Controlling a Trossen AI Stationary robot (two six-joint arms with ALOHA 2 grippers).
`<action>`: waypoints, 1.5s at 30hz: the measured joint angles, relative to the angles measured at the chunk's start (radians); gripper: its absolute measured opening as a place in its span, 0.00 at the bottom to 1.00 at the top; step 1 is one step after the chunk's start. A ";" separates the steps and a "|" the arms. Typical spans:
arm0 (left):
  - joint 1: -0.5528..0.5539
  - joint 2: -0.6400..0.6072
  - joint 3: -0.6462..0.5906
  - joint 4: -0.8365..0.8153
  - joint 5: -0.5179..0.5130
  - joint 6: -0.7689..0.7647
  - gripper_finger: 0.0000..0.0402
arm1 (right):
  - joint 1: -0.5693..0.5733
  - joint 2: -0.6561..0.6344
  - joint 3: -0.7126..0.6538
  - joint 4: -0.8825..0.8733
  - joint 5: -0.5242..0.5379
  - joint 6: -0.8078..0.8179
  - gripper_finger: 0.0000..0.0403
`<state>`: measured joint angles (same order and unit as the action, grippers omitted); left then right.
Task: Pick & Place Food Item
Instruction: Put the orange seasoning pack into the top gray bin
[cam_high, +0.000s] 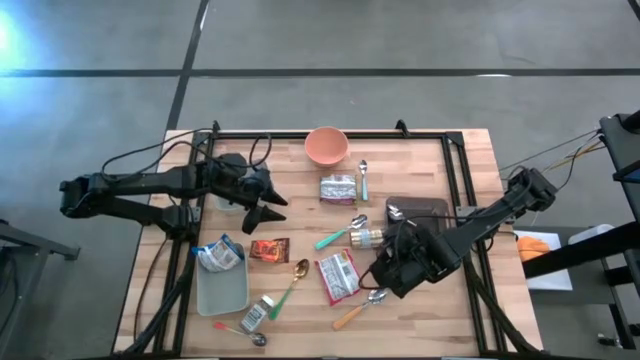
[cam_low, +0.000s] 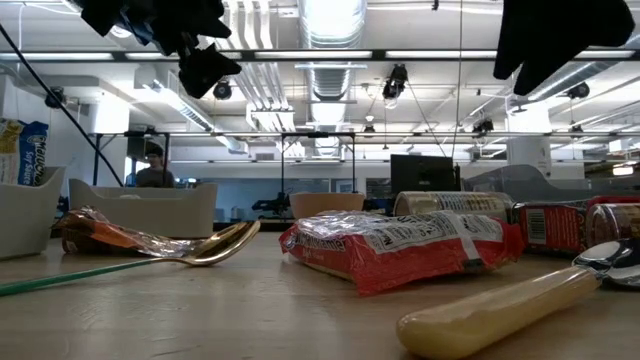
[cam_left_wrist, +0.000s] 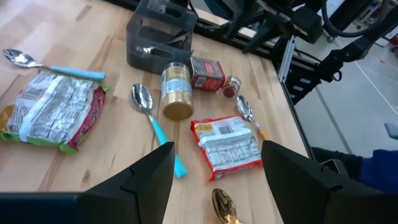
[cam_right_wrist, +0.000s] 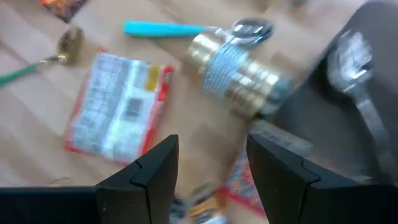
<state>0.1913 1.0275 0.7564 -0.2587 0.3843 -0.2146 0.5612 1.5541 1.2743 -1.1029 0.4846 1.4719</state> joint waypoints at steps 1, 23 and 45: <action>0.000 0.000 -0.003 0.000 0.000 0.000 0.61 | 0.005 -0.009 0.000 -0.006 0.033 -0.004 0.47; 0.000 0.000 -0.173 -0.026 0.000 0.000 0.61 | 0.001 -0.030 0.032 0.081 0.066 -0.021 0.47; 0.012 0.002 -0.458 0.267 -0.164 -0.118 0.61 | 0.001 -0.030 0.031 0.093 0.064 -0.058 0.47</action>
<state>0.2035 1.0294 0.2985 0.0086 0.2207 -0.3327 0.5621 1.5238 1.3056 -1.0096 0.5491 1.4136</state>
